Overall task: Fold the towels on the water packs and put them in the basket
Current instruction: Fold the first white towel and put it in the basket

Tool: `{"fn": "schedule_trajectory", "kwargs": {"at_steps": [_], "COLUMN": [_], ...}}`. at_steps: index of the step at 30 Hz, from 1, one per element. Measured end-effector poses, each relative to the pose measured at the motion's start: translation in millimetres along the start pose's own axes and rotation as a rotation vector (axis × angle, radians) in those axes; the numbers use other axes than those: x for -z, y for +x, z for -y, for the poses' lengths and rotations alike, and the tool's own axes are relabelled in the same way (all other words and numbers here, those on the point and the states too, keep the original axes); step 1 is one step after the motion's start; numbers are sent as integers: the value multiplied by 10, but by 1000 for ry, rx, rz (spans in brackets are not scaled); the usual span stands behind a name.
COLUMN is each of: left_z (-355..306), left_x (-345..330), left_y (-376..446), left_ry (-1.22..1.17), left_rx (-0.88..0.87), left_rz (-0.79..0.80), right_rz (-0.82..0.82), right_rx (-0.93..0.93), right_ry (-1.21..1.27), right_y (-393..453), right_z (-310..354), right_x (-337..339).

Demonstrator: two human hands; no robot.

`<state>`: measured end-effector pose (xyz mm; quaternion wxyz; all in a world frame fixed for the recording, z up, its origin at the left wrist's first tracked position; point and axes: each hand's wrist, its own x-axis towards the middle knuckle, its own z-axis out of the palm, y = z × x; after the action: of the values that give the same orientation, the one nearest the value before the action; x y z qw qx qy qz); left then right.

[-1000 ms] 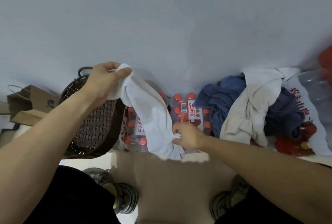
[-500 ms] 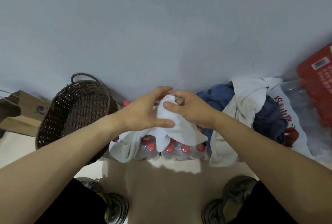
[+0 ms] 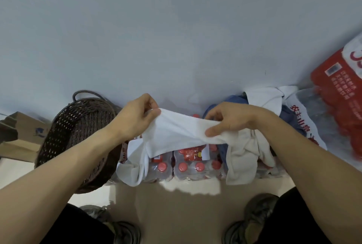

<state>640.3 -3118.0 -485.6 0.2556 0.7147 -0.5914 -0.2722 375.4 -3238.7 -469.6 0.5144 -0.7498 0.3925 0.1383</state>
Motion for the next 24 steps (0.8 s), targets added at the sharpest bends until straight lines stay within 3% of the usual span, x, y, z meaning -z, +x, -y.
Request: {"fn": "schedule_trajectory", "kwargs": {"at_steps": [5,7,10,12,18,22,24], "left_z": [111,75,-181,-303,-239,-199,-173], "left_x": [-4,-35,-161,-263,-194,-74,-12], "left_y": [54,29,-46,-43,-8,23,59], "left_ry": [178,-12,-407,-491,-171,-648,-825], "left_rx": [142,153,29,-42,-102,141,262], "left_rz": [255,350,394,395,389,358,289], "right_rz": [-25,-74,-95,-85,32,177,157], "right_rx": [-6,37,155,211,180,81,43], "right_ry": [156,130,101,116,228,41,-59], "right_y": [26,54,102,119,74,61,89], "right_z": [-29,27,147,219,245,163,139], "right_x": [55,6,-138,-226,-232,-156,-175]}}
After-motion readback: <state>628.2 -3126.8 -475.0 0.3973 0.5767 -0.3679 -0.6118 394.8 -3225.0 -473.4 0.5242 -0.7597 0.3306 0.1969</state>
